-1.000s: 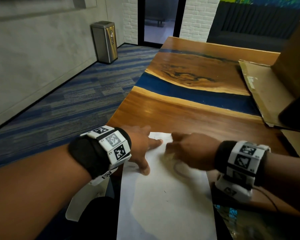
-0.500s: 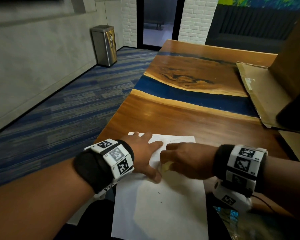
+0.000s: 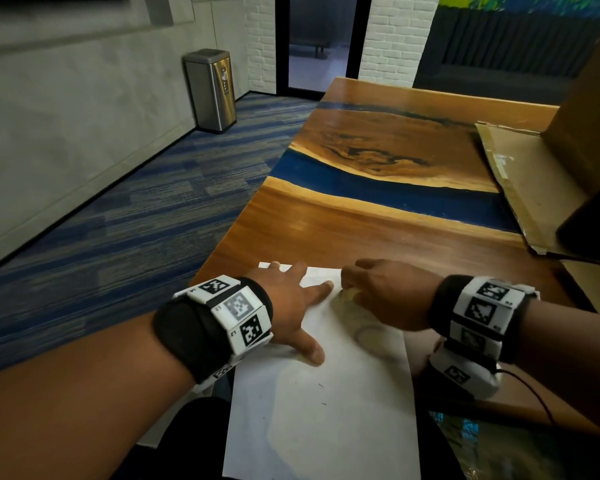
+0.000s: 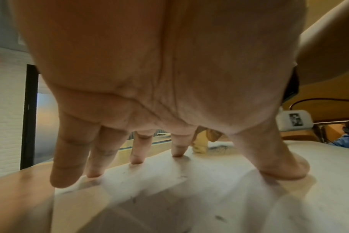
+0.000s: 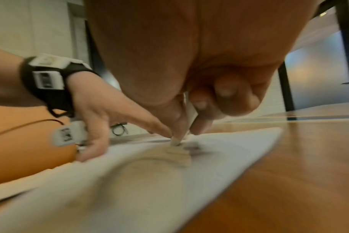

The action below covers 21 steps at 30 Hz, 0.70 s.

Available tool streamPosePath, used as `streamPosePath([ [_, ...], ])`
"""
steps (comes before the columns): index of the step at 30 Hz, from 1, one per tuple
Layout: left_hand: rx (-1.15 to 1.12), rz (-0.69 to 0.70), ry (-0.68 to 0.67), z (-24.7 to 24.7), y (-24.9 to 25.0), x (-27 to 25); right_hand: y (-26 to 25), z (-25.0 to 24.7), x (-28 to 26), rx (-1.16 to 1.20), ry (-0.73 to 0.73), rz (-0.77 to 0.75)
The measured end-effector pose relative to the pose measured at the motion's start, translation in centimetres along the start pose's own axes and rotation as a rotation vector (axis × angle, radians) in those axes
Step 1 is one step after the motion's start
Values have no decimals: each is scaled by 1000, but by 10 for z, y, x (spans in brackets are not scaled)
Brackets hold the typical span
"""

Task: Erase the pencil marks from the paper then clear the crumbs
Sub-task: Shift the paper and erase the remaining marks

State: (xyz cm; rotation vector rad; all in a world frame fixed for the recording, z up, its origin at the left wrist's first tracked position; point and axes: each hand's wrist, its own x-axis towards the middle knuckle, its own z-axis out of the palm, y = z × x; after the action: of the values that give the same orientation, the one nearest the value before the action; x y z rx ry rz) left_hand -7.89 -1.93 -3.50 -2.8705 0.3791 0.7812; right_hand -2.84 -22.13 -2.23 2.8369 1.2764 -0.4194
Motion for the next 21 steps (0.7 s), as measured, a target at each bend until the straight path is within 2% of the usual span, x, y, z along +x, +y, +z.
streamPosePath([
  [4,-18,17,2,-1,-1,1,-32,7,-12,62,-99,-205],
  [5,-14,16,-2,-1,-1,1,-25,6,-9,57,-87,-186],
  [9,-4,3,-8,-1,1,1,14,-2,2,-45,9,66],
  [10,-10,3,-7,-1,1,1,8,-1,0,-22,5,57],
  [13,-33,18,2,-4,1,1,-29,9,-13,60,-80,-175],
  [14,-32,16,-4,-5,1,1,-28,10,-13,66,-83,-195],
  [18,1,3,-8,-4,3,1,13,-1,2,-61,32,45],
  [19,0,0,-9,-4,3,0,11,-2,-1,-47,24,51],
  [21,-11,-2,-14,-5,3,0,-9,2,-9,31,-18,-83],
])
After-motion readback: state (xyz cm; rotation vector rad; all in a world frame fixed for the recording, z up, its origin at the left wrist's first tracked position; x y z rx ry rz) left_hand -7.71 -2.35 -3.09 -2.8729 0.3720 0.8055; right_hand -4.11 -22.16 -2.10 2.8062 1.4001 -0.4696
